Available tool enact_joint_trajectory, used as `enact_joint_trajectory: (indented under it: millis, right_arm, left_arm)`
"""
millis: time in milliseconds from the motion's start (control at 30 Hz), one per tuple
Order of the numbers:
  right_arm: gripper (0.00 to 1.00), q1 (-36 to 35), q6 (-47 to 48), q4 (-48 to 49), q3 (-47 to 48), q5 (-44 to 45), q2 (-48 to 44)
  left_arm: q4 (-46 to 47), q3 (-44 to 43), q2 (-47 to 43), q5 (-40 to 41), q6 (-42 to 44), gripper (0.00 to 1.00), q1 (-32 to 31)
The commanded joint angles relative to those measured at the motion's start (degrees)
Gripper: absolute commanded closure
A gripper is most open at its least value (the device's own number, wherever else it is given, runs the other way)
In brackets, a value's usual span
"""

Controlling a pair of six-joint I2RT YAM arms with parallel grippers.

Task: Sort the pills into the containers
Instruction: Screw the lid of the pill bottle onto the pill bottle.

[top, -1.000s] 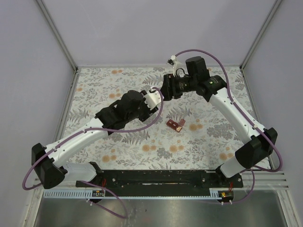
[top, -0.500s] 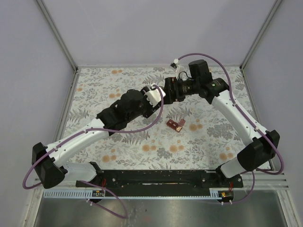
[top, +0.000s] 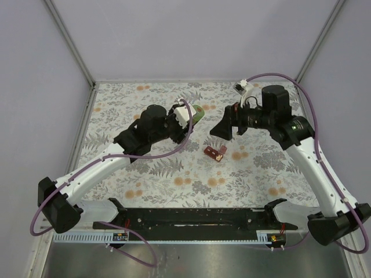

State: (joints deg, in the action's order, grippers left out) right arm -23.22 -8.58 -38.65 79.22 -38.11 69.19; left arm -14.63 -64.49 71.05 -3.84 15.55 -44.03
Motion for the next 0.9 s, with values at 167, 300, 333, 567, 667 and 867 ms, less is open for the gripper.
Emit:
enact_joint_trajectory:
  millis: [167, 300, 333, 567, 667, 867]
  right_arm:
    - [0.01, 0.28, 14.27, -0.01, -1.79, -3.03, -6.43]
    - [0.02, 0.28, 22.70, -4.05, 0.40, -3.81, -5.82]
    - [0.04, 0.28, 23.86, -5.10, 1.10, -4.34, -5.30]
    - [0.09, -1.03, 39.06, -13.37, 4.80, -11.19, -2.13]
    - [0.09, -4.01, 43.81, -14.43, 4.63, -10.76, -2.22]
    - [0.11, -6.13, 46.10, -14.52, 6.47, -13.13, -0.73]
  left_arm:
    - [-6.71, -4.94, -1.26, -30.95, 0.79, 1.00, 1.23]
    - [-9.01, -5.47, -0.65, -36.75, 1.76, 1.00, 1.75]
    - [-9.53, -5.56, -0.65, -38.25, 1.85, 1.00, 1.93]
    - [-13.31, -7.67, 1.90, -44.76, 2.99, 1.00, 2.46]
    - [-14.10, -8.19, 2.78, -45.56, 3.61, 1.00, 2.46]
    - [-14.72, -8.20, 3.66, -46.26, 3.87, 1.00, 2.55]
